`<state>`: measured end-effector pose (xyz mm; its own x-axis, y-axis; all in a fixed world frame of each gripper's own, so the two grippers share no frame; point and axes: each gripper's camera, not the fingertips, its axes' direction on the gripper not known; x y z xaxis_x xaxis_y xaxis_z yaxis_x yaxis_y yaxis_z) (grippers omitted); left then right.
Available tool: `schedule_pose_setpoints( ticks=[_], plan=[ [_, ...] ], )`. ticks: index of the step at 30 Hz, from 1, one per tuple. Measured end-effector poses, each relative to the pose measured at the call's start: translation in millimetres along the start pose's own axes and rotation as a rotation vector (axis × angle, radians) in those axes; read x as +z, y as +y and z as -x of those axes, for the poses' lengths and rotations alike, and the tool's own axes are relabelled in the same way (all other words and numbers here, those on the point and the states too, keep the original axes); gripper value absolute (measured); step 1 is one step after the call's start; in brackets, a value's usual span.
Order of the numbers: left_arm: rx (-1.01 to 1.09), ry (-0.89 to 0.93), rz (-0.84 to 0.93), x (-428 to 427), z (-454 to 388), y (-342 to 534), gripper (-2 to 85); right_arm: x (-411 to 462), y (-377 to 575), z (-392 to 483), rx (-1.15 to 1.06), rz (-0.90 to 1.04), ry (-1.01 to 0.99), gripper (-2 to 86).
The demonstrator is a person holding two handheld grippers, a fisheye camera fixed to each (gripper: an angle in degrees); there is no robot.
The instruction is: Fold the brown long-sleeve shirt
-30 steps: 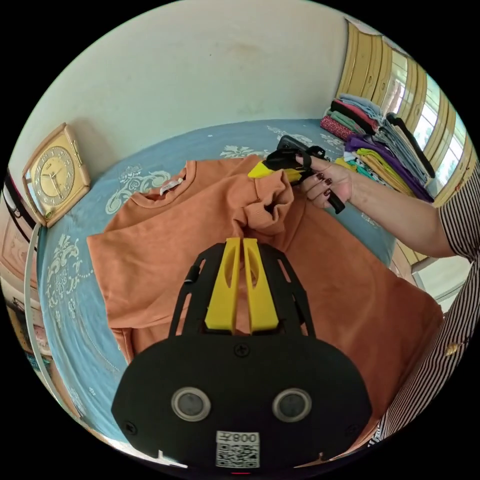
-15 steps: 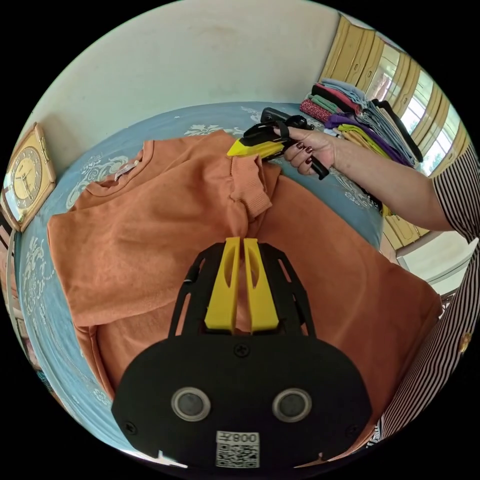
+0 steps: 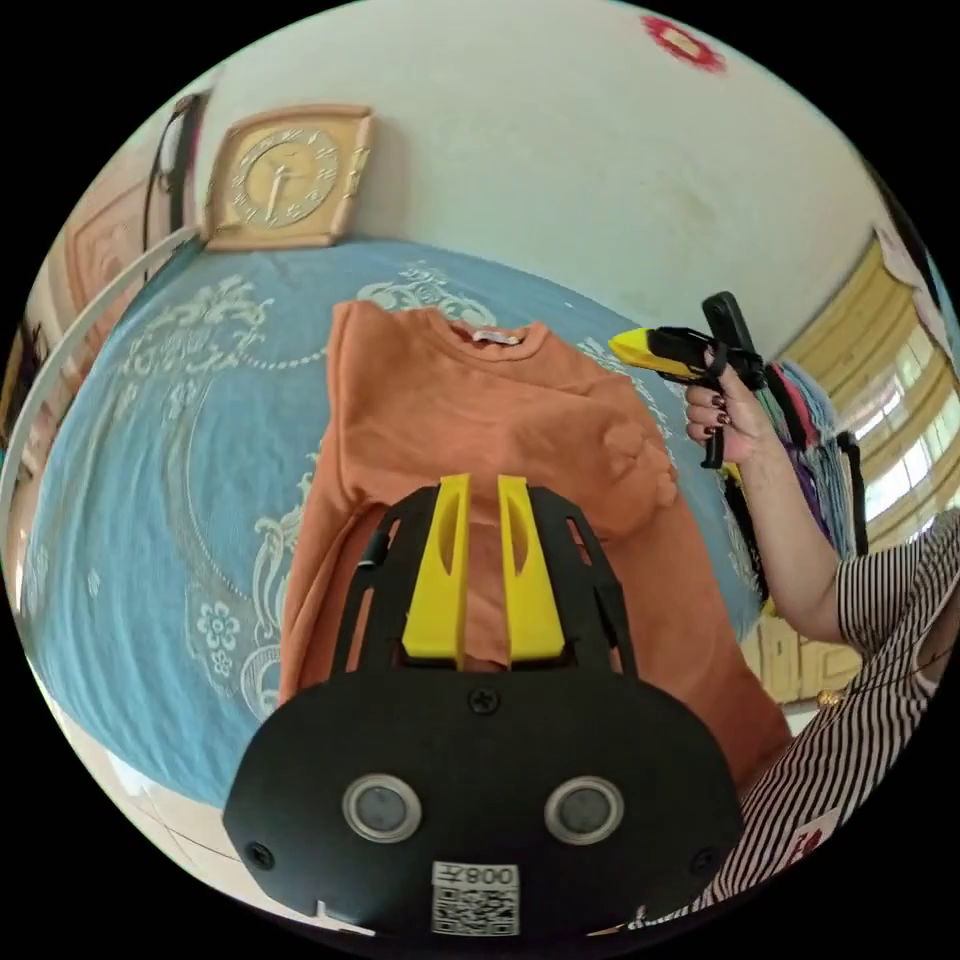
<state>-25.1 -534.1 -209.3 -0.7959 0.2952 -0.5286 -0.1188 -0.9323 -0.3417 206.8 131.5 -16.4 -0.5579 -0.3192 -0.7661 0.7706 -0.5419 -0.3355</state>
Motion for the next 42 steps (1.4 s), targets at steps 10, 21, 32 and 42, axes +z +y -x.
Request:
schedule_pose_setpoints(
  ticks=[10,21,32,42],
  plan=[
    [-0.587,0.512,-0.177,9.6,155.4,65.6,4.9,128.0,-145.6,18.3,-0.104,0.161,0.18,9.1],
    [-0.547,0.525,-0.217,13.9,193.5,60.1,1.2,164.2,-191.8,29.0,-0.101,0.277,0.157,2.4],
    [-0.516,0.439,-0.257,-2.2,201.0,80.5,0.4,161.4,-195.5,45.7,-0.076,0.27,0.193,1.9],
    [-0.175,0.322,-0.25,-18.3,137.4,51.2,0.3,-1.1,-26.3,128.2,-0.181,0.196,0.319,0.7]
  ],
)
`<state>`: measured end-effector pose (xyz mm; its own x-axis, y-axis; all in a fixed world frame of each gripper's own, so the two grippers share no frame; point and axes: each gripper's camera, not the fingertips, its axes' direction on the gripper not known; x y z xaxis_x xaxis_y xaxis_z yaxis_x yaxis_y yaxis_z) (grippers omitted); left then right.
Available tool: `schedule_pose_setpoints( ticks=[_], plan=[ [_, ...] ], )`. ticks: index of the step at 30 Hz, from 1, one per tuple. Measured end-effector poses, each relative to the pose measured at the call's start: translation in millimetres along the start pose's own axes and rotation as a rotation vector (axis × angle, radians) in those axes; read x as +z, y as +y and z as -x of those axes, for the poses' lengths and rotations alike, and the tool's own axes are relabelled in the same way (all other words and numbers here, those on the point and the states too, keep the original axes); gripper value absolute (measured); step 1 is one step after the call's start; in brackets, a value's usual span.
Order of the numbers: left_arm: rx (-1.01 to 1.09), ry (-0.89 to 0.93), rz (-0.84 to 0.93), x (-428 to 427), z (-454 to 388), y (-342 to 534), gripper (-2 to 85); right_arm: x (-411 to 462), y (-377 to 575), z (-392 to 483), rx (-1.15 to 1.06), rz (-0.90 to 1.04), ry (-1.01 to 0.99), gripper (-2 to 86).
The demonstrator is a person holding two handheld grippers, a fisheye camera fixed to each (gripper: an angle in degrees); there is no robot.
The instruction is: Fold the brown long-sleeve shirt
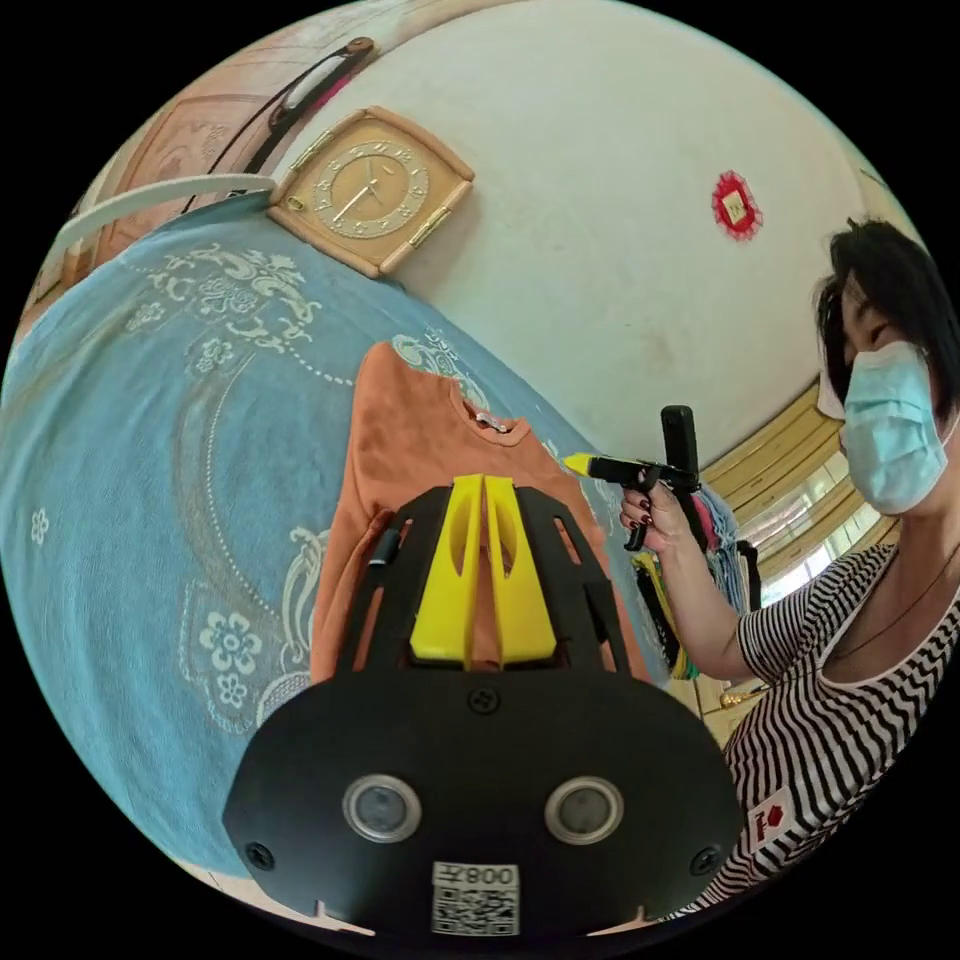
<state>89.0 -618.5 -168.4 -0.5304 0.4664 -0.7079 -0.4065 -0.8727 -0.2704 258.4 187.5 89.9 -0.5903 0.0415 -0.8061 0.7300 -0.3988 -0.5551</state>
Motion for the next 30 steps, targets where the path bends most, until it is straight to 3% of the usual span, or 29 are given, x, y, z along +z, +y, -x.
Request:
schedule_pose_setpoints(
  ticks=[5,8,16,19,21,23,26,30],
  plan=[
    [0.072,-0.166,0.186,59.0,-19.4,1.2,0.2,21.9,115.5,21.8,0.132,0.115,0.04,0.3],
    [0.031,-0.187,0.259,77.3,-16.2,14.3,0.2,34.0,153.0,26.0,0.179,0.055,0.05,0.2],
    [0.036,-0.215,0.205,80.3,-51.4,28.6,0.3,12.6,202.0,20.2,0.236,-0.027,-0.023,0.1],
    [0.138,-0.093,0.142,81.7,-90.3,30.8,0.3,-24.7,223.6,26.8,0.228,-0.138,-0.062,0.1],
    [0.22,0.026,0.184,97.6,-116.7,35.5,0.3,-43.8,236.4,24.3,0.243,-0.197,-0.048,0.1],
    [0.31,0.122,0.339,132.4,-145.8,49.7,0.3,-58.9,253.9,8.4,0.301,-0.247,0.006,0.1],
    [0.388,0.075,0.529,169.1,-167.6,78.8,0.2,-60.2,272.1,-18.5,0.384,-0.228,0.046,0.1],
    [0.422,0.0,0.578,180.2,-174.2,104.1,0.1,-41.2,292.6,-34.7,0.426,-0.158,0.108,0.1]
  ],
)
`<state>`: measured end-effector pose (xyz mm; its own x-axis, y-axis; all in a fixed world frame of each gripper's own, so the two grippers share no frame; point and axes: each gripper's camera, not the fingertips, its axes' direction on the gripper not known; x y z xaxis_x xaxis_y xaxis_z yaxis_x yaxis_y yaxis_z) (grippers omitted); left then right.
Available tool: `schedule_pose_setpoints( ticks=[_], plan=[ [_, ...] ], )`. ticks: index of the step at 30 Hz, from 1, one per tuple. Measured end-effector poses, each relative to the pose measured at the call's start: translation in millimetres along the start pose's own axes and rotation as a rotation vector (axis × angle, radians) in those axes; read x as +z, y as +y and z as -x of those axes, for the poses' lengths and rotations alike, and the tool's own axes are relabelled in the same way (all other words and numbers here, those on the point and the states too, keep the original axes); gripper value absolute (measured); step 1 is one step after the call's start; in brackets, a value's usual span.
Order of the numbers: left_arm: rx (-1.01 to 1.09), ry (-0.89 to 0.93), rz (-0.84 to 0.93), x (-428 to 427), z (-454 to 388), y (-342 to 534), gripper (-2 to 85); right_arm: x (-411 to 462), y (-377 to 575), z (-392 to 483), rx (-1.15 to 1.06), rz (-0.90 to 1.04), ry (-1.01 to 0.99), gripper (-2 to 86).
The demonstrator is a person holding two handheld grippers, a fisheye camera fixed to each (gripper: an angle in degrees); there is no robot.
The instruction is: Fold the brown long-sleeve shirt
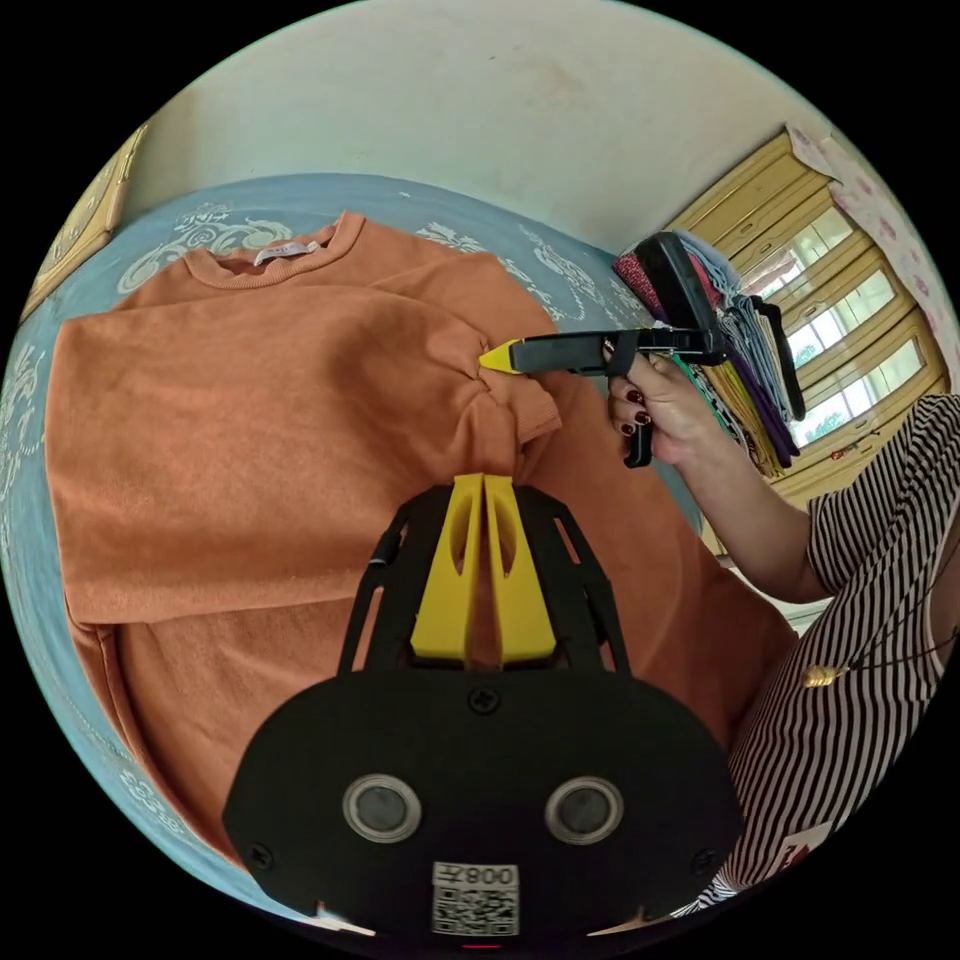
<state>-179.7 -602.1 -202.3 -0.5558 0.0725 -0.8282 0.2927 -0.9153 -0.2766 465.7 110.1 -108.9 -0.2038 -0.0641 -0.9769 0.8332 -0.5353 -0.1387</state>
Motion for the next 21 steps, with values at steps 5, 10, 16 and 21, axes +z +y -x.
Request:
schedule_pose_setpoints(
  ticks=[5,10,16,21],
  plan=[
    [0.053,-0.081,0.015,13.0,-22.5,10.3,0.1,-0.2,34.8,9.2,-0.108,-0.055,0.102,0.1],
    [0.086,-0.165,0.013,19.8,-42.7,25.7,0.1,-8.5,60.2,-4.5,-0.127,-0.056,0.075,0.1],
    [-0.053,-0.093,0.034,15.9,-41.8,44.6,0.2,-39.5,85.8,-26.2,0.007,0.011,-0.015,0.1],
    [-0.162,0.042,-0.086,-27.9,-45.6,83.0,0.4,-114.8,153.5,-17.0,0.061,-0.082,0.061,0.1]
  ],
)
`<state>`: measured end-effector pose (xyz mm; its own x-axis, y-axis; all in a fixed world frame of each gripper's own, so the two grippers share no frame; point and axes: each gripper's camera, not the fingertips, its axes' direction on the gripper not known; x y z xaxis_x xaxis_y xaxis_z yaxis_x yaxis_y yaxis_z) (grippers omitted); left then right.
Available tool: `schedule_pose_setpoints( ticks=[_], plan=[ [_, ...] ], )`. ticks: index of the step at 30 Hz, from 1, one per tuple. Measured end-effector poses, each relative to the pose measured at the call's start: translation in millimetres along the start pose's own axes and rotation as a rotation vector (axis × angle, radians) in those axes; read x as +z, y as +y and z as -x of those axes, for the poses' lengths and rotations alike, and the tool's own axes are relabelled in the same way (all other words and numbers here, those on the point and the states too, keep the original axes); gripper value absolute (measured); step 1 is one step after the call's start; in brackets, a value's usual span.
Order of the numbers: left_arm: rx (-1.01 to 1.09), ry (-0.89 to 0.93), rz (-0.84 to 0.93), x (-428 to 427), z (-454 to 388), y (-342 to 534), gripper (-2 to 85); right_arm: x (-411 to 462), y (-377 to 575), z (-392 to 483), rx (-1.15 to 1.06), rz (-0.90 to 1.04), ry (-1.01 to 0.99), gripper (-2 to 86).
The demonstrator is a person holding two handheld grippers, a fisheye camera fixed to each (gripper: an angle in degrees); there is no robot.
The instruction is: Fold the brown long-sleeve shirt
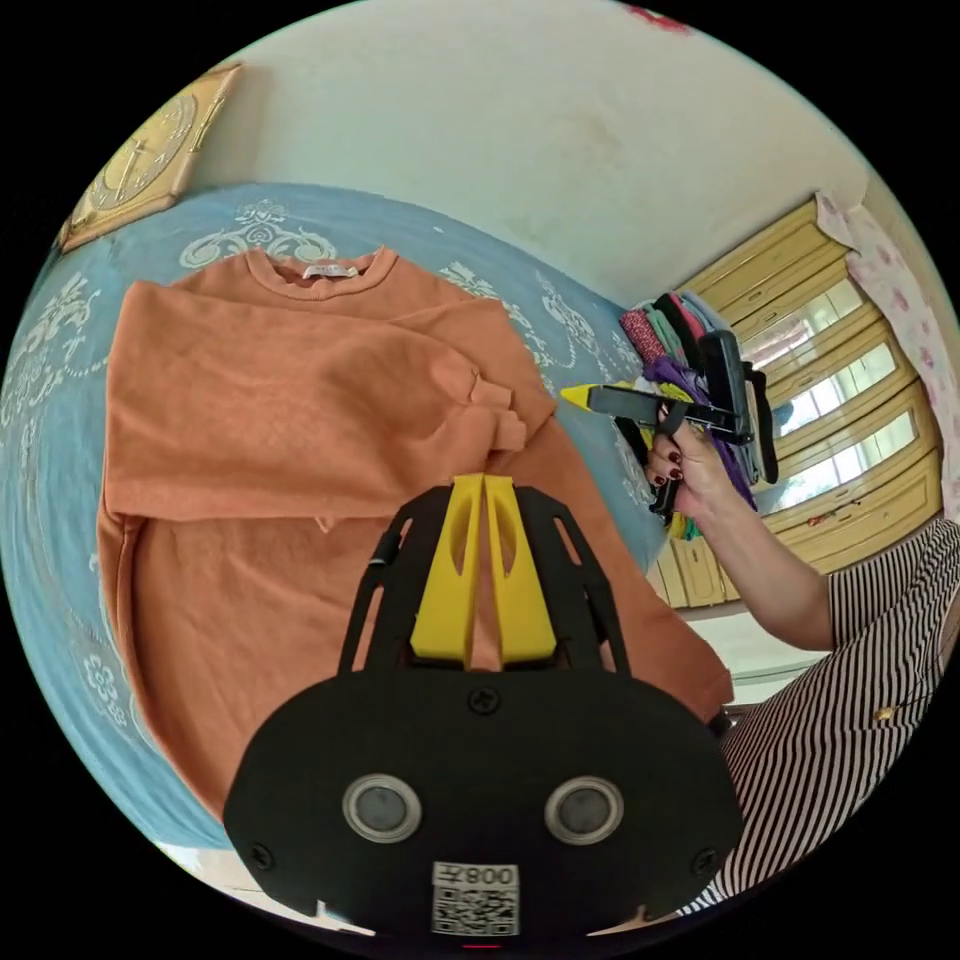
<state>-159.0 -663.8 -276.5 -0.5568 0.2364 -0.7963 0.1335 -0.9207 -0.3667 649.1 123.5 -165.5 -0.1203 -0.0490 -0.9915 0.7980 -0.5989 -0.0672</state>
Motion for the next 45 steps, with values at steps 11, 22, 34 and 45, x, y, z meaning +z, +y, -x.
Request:
schedule_pose_setpoints(
  ticks=[11,22,34,45],
  plan=[
    [-0.317,0.089,0.012,-83.7,22.1,189.8,0.9,-117.7,248.5,-20.2,0.201,0.01,-0.024,0.5],
    [-0.576,0.232,-0.115,-132.3,62.8,362.1,1.6,-167.9,426.8,-54.0,0.382,-0.084,-0.175,5.4],
    [-0.761,0.376,-0.185,-140.9,106.4,503.1,6.1,-159.5,520.8,-62.4,0.448,-0.019,-0.346,8.7],
    [-0.937,0.538,-0.257,-123.0,138.8,601.6,13.0,-180.5,553.1,-56.6,0.442,0.02,-0.355,10.7]
  ],
)
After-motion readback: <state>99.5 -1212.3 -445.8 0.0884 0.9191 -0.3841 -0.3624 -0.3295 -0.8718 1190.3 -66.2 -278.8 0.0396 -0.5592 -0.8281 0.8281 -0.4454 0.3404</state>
